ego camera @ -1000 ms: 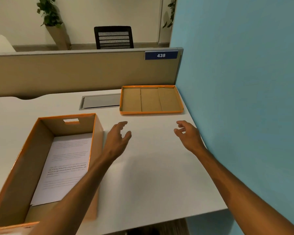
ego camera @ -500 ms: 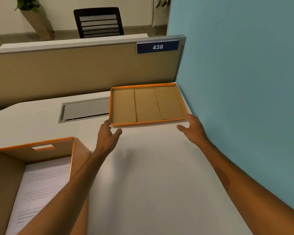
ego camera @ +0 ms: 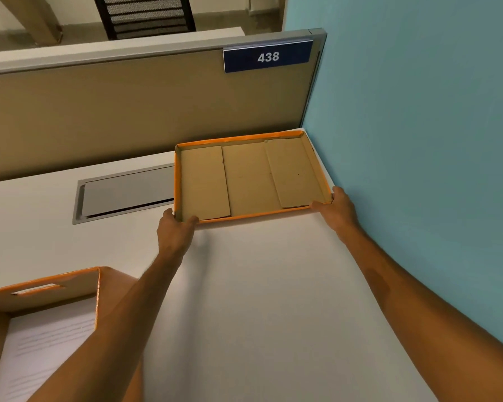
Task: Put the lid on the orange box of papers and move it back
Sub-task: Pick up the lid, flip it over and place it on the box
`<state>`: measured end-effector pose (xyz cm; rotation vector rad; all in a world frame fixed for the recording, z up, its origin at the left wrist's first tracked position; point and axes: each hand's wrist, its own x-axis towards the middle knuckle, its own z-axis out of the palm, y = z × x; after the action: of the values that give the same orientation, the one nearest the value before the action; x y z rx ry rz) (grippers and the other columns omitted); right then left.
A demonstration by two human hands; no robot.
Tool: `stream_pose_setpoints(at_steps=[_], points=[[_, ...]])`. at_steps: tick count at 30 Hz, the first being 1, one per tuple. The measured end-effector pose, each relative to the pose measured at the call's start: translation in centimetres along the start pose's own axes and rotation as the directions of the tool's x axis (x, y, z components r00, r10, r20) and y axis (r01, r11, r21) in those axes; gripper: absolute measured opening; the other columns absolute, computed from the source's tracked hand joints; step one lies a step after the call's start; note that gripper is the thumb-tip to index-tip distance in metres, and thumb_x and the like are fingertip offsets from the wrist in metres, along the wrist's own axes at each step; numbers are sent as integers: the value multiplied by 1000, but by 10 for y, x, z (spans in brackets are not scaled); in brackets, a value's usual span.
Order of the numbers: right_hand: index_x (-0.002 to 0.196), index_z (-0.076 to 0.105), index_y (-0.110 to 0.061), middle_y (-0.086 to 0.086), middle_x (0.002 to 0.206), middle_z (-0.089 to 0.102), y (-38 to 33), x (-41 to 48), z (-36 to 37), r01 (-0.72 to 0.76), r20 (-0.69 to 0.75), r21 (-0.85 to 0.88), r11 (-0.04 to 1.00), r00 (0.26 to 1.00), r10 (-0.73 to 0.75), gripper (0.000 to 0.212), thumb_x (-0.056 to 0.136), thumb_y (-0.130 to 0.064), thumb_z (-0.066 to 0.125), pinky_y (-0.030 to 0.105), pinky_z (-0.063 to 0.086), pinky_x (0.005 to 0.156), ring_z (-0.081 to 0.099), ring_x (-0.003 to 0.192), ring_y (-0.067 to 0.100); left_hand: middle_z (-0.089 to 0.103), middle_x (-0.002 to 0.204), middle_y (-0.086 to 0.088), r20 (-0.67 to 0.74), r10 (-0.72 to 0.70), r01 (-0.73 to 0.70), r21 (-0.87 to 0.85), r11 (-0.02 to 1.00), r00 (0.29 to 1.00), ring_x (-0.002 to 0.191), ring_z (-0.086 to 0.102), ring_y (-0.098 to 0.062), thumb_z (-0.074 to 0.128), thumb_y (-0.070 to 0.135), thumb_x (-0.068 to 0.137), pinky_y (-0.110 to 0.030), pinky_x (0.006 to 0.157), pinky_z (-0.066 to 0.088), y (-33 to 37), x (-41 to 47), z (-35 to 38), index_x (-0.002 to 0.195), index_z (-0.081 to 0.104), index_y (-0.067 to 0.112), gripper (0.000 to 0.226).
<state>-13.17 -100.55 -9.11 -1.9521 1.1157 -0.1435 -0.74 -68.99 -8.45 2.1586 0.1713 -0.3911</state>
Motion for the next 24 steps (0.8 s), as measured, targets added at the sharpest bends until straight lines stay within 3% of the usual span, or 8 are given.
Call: stream_pose_setpoints(at_steps=[2,5,6,10,16,20,24], points=[[140,45,-3,16,137,56,-2,3,0,-22,-12,14,1000,1000,22,72,78,-21,77,43,49,96,57,119,34,53,133,-17,23,-36,37,-10,999,999,114,55,-34,67,30,88,-43,90,50,-1,5,0,137,43,3,61],[106,64,-7,14,108,71,-3,6,-1,-13,-56,80,997,998,18,32,75,-6,74,34,55,68,67,87,28,50,132,-18,65,-33,37,-61,997,997,116,54,-34,70,31,85,-49,98,50,0,8,-2,136,45,4,63],[104,64,-9,13,104,71,-4,7,-2,-19,-70,131,991,997,28,30,75,-3,72,34,55,66,67,83,27,49,133,-18,61,-25,30,-86,996,998,116,53,-34,70,29,85,-48,98,50,1,8,-3,138,43,5,64],[109,58,-6,18,103,68,-10,5,-6,-88,-48,421,903,992,119,37,78,12,68,49,59,81,69,88,31,44,139,-12,51,18,-5,-235,972,999,121,51,-33,66,21,90,-49,101,48,6,1,-11,144,36,14,62],[117,57,7,24,111,66,-18,-22,-20,-102,14,594,798,993,117,41,79,19,65,42,58,79,69,91,34,39,143,-16,154,68,51,-659,750,986,123,54,-40,67,1,87,-55,96,52,14,-21,-32,147,27,26,76],[119,56,9,26,112,65,-21,-55,-28,-106,43,662,742,994,103,40,81,20,62,44,56,82,67,93,34,47,132,-15,151,129,36,-772,635,980,117,61,-38,65,-6,86,-61,89,54,29,-46,-46,147,22,34,85],[115,58,7,27,112,66,-21,-88,-35,-104,52,697,709,994,95,32,84,16,62,41,56,80,67,94,34,46,135,-12,85,186,-39,-817,575,979,117,61,-36,64,-8,86,-60,87,55,48,-72,-65,146,26,33,83]])
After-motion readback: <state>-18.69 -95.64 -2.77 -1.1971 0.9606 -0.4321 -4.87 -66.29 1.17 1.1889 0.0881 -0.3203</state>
